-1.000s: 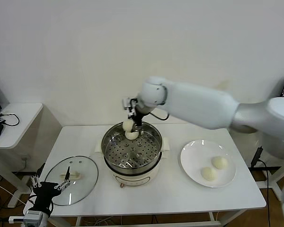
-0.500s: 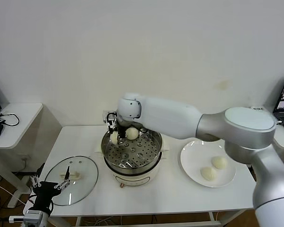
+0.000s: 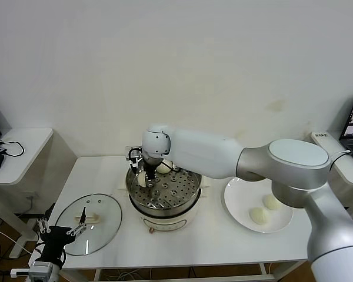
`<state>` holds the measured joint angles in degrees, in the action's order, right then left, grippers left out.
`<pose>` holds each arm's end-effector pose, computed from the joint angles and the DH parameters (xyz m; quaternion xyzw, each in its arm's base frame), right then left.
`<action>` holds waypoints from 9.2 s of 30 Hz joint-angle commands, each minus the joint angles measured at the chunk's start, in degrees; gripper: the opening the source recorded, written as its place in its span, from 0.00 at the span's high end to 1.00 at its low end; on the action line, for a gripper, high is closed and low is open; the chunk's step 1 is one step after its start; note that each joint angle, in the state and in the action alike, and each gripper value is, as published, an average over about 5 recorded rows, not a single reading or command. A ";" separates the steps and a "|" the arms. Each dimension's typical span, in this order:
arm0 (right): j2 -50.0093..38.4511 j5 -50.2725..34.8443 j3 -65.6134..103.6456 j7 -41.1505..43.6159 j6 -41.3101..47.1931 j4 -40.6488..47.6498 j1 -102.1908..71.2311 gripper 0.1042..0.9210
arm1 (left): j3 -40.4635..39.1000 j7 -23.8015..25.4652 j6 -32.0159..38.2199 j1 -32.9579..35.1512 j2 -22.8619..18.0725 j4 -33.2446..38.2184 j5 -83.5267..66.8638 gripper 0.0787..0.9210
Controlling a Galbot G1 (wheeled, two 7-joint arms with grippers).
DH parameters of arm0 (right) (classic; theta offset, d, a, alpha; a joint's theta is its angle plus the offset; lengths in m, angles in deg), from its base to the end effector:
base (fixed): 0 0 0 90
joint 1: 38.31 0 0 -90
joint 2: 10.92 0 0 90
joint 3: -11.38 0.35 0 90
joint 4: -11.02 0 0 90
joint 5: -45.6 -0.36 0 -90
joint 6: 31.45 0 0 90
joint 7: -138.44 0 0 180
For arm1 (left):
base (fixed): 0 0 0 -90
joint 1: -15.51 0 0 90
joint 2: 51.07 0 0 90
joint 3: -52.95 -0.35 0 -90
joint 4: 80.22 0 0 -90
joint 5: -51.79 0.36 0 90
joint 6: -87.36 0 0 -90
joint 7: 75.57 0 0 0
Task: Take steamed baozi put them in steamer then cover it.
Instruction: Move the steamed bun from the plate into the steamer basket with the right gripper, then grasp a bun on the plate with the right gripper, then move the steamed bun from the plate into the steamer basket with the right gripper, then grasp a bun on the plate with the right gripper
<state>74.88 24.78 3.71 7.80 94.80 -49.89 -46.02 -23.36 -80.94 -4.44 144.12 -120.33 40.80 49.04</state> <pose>0.5359 0.2725 -0.1149 0.5444 -0.5535 0.5565 0.2960 0.1544 0.1265 -0.2870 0.0442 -0.9790 -0.1928 0.0498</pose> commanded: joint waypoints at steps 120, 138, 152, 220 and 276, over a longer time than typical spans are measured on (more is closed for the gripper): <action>-56.00 20.91 20.60 15.83 -20.32 -23.61 -6.67 0.41 | -1.93 0.81 -1.07 -0.42 0.87 -0.35 1.48 0.12; -31.69 8.46 2.81 10.73 -22.29 -22.68 16.44 0.40 | -0.71 0.78 -1.05 -0.48 1.27 -0.22 0.82 0.12; -15.73 13.83 -3.41 5.32 -34.99 -19.46 7.59 0.40 | 0.93 0.77 -1.03 0.09 0.49 0.81 0.74 0.12; -64.30 24.29 15.11 16.23 -24.22 -29.91 -8.04 0.12 | -1.34 1.06 -1.27 -2.31 3.63 0.18 0.20 0.12; -41.34 41.74 37.27 13.69 -30.27 5.23 -32.16 0.23 | -0.03 1.34 -1.82 -0.66 2.53 -0.10 0.88 0.12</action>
<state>32.14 65.22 40.45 21.41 64.79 -46.52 -78.00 -23.45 -79.60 -6.27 143.39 -117.84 40.65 49.94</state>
